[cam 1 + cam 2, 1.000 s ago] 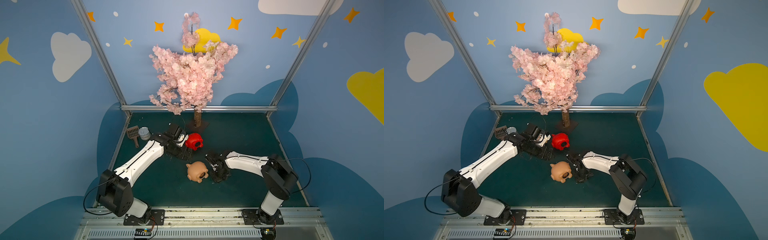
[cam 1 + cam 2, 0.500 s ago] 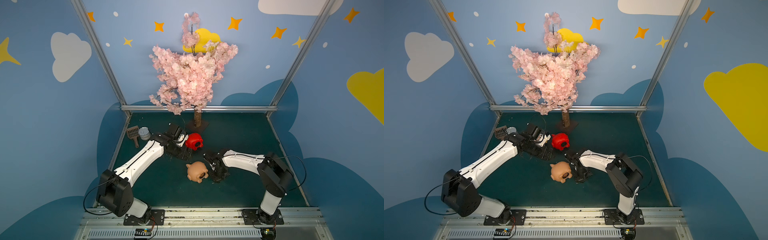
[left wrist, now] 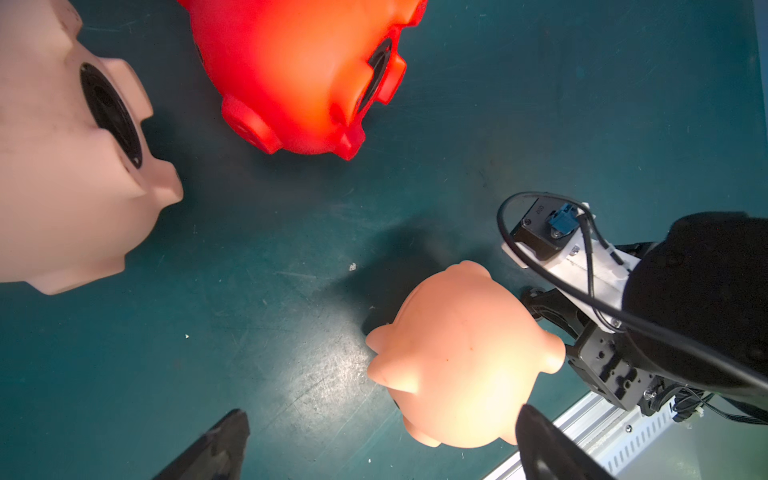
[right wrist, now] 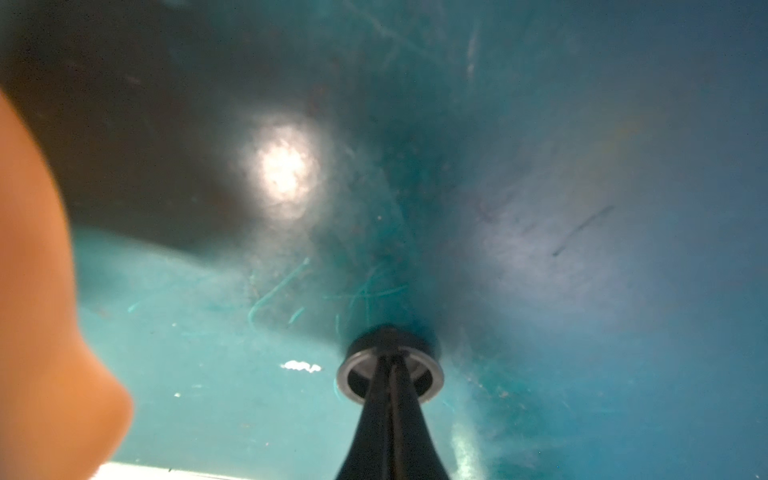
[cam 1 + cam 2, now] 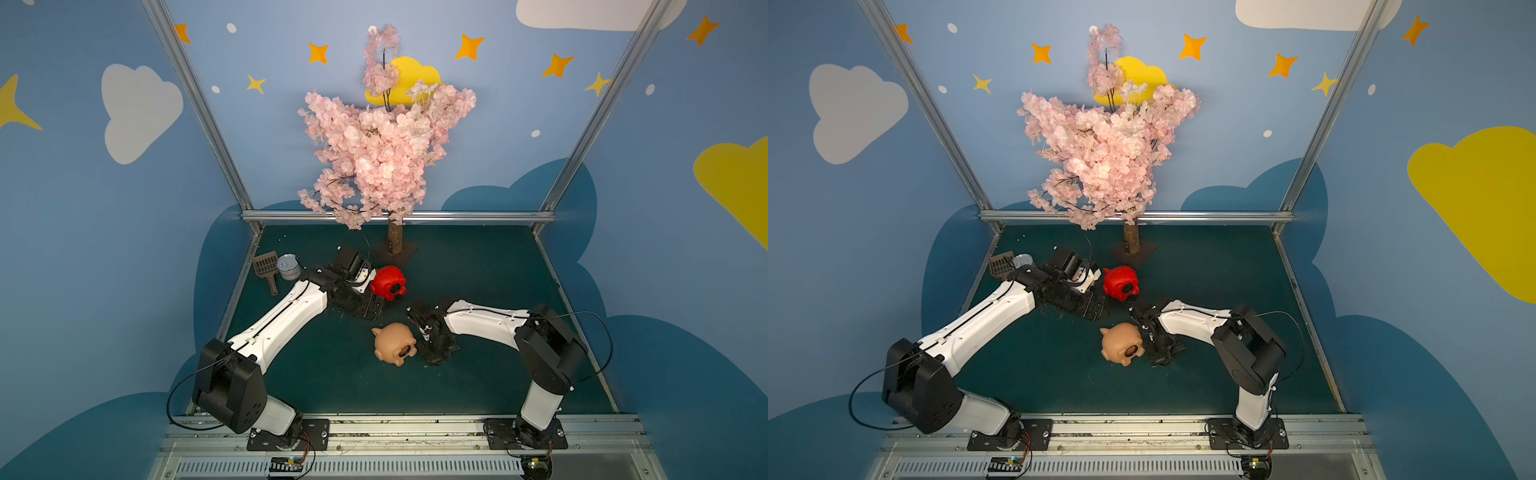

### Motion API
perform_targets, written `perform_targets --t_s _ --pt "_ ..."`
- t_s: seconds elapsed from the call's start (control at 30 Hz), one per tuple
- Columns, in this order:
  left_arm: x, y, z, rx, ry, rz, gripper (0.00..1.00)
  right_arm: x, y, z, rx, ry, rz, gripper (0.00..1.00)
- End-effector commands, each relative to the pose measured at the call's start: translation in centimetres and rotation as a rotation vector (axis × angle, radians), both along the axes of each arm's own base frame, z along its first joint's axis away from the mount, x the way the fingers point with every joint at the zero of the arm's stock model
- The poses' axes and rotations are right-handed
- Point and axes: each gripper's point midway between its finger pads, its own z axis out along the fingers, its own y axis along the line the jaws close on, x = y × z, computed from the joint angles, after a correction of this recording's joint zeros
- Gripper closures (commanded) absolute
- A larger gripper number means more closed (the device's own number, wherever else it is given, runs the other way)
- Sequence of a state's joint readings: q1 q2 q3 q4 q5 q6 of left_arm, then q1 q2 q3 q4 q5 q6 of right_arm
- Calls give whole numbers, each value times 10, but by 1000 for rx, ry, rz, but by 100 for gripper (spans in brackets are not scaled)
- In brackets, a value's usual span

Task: Close piggy banks
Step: Pick up the knob at the center of the board.

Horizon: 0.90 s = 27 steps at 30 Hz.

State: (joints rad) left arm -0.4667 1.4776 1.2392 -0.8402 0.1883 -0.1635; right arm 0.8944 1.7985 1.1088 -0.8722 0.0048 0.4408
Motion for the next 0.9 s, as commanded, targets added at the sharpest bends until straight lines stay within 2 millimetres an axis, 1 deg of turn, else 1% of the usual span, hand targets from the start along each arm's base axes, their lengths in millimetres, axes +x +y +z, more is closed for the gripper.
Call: perform_targets --t_s 0.0,0.13,0.17,0.3,0.5,0.6,0.7,0.77,0.83,0.87 --pt "-4 -2 -2 -7 21 -27 1 6 0 -4 2 -44 18 100" --pt "-2 -8 3 -23 13 -43 1 13 0 13 42 -107 27 100" --pt "-4 -15 6 -54 21 -59 1 15 1 20 58 -128 32 100" --pt "-3 -30 12 -96 0 -97 1 23 -2 46 125 -220 38 100" --pt "-10 -55 13 -96 -1 -214 1 29 -9 83 273 -364 27 100" --pt "-17 -69 9 -72 5 -301 1 29 -12 97 370 -430 10 100" --pt "-23 -78 0 -40 41 -366 1 29 -15 109 478 -490 -7 100" --pt "-30 -84 -7 -15 83 -414 0 28 -16 117 548 -526 -16 100" --pt "-39 -91 -12 12 94 -469 1 28 -19 122 605 -569 -41 100" --pt "-39 -91 -15 31 90 -477 1 28 -22 120 625 -589 -68 100"
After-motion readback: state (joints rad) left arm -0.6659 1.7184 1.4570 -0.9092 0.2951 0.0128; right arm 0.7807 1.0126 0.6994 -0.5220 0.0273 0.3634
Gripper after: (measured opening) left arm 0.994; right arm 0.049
